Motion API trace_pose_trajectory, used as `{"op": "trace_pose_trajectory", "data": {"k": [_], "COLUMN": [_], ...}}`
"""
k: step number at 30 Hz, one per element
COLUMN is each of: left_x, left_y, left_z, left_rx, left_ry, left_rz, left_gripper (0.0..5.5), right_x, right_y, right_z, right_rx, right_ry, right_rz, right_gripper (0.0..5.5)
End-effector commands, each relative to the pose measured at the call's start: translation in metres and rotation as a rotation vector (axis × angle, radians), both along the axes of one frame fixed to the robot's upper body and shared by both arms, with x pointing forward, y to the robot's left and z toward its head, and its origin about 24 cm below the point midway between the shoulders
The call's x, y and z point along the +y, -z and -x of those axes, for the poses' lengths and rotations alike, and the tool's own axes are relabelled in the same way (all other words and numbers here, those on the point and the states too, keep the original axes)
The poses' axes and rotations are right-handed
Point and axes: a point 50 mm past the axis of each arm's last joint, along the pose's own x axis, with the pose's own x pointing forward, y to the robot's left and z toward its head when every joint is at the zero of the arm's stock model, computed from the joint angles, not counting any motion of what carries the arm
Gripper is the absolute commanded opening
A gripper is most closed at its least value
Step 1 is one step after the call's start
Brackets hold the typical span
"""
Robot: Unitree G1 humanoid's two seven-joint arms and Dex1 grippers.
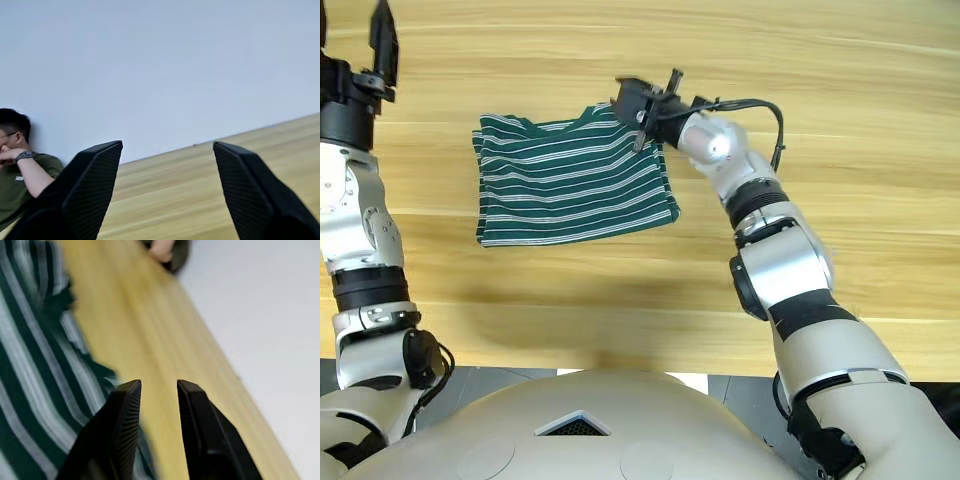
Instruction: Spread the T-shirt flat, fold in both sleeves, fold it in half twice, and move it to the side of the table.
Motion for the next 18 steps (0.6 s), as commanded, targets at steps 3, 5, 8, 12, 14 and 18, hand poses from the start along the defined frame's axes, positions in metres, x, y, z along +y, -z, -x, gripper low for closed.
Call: {"op": "trace_pose_trajectory", "data": {"k": [3, 5, 8, 12, 14, 18], "left_x": [-0.025, -0.035, -0.040, -0.042, -0.041, -0.042], "left_y": [0.003, 0.004, 0.005, 0.010, 0.011, 0.013], "left_z": [0.009, 0.012, 0.021, 0.024, 0.027, 0.030], "left_rx": [0.032, 0.039, 0.039, 0.055, 0.058, 0.065], "left_ry": [0.084, 0.131, 0.153, 0.156, 0.150, 0.147], "left_rz": [-0.060, -0.087, -0.107, -0.116, -0.118, -0.127], "left_gripper": [3.37, 3.37, 3.37, 3.37, 3.37, 3.37], "right_x": [-0.012, -0.024, -0.040, -0.070, -0.092, -0.142], "right_y": [0.041, 0.050, 0.051, 0.054, 0.053, 0.039], "right_z": [0.007, 0.009, 0.006, 0.007, 0.011, 0.028], "right_rx": [0.134, 0.127, 0.104, 0.103, 0.143, 0.311], "right_ry": [0.087, 0.104, 0.139, 0.178, 0.156, -0.057], "right_rz": [0.345, 0.496, 0.611, 0.685, 0.718, 0.767], "right_gripper": [1.31, 1.31, 1.31, 1.31, 1.31, 1.31]}}
